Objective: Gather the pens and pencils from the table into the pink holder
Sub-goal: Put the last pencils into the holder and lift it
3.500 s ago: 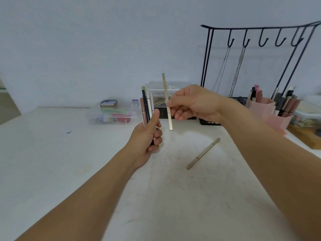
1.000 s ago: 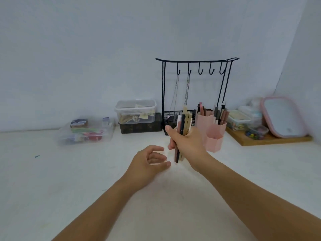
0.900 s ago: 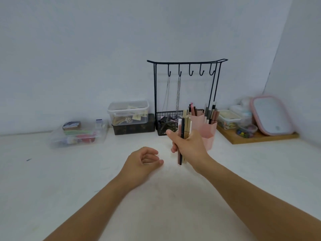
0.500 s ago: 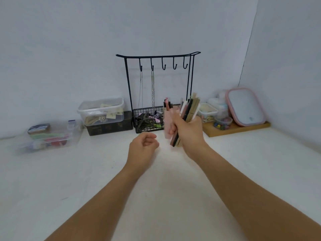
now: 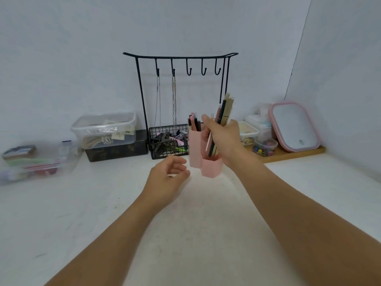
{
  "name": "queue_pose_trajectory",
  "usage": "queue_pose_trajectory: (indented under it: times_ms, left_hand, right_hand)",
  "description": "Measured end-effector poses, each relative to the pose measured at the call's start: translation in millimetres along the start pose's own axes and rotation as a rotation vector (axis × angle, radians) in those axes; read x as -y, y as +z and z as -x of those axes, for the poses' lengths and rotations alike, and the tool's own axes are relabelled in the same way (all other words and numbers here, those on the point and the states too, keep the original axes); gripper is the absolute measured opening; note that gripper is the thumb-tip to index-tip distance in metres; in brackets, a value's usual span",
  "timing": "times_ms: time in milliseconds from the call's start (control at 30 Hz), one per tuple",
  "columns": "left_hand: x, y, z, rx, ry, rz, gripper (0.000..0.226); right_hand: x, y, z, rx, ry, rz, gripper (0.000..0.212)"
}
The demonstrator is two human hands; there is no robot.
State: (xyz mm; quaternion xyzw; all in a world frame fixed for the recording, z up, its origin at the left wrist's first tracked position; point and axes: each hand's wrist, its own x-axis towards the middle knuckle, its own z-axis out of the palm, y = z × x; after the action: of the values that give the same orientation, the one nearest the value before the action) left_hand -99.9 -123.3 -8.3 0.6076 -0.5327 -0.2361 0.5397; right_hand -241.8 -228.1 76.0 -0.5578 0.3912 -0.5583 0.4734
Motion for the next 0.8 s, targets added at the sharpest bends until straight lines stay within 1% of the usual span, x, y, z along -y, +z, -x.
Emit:
queue_pose_trajectory:
  times_ms: [133, 233, 300, 333, 367, 433, 500, 533, 567, 633, 700, 800]
  left_hand:
    - [-2, 6, 3, 0.033, 0.06, -0.083, 0.019]
    - [-2, 6, 6, 0.026, 0.084, -0.086, 0.02]
    - [-5, 5, 7, -0.005, 0.082, -0.075, 0.025]
    - [-7, 4, 7, -0.034, 0.081, -0.07, 0.033]
    - [-8, 3, 8, -0.068, 0.084, -0.062, 0.045]
    - [-8, 0, 10, -0.115, 0.097, -0.029, 0.082]
    - [-8, -5, 10, -0.084, 0.083, -0.006, 0.122]
    - [-9, -9, 12, -0.045, 0.072, 0.002, 0.137]
    - [-11, -10, 13, -0.011, 0.069, 0.011, 0.147]
    - [-14, -15, 15, -0.016, 0.07, 0.01, 0.152]
    - [-13, -19, 16, -0.041, 0.088, 0.017, 0.149]
    - [-12, -21, 15, -0.035, 0.107, 0.05, 0.142]
  right_hand:
    - [-6, 7, 10, 0.029, -0.05, 0.084, 0.028]
    - [-12, 11, 13, 0.057, 0.021, 0.021, 0.039]
    - [-15, 11, 15, 0.087, 0.084, -0.034, 0.041]
    - [-14, 12, 16, 0.111, 0.105, -0.064, 0.038]
    - [-13, 14, 18, 0.141, 0.116, -0.105, 0.034]
    - [-11, 19, 25, 0.201, 0.125, -0.135, 0.026]
    - [-10, 29, 36, 0.259, 0.133, -0.126, 0.023]
    - [-10, 36, 44, 0.288, 0.14, -0.122, 0.023]
    - [-11, 41, 49, 0.307, 0.14, -0.112, 0.025]
    - [-9, 49, 59, 0.321, 0.125, -0.083, 0.027]
    - [-6, 51, 64, 0.3, 0.106, -0.094, 0.027]
    - [2, 48, 61, 0.243, 0.089, -0.173, 0.025]
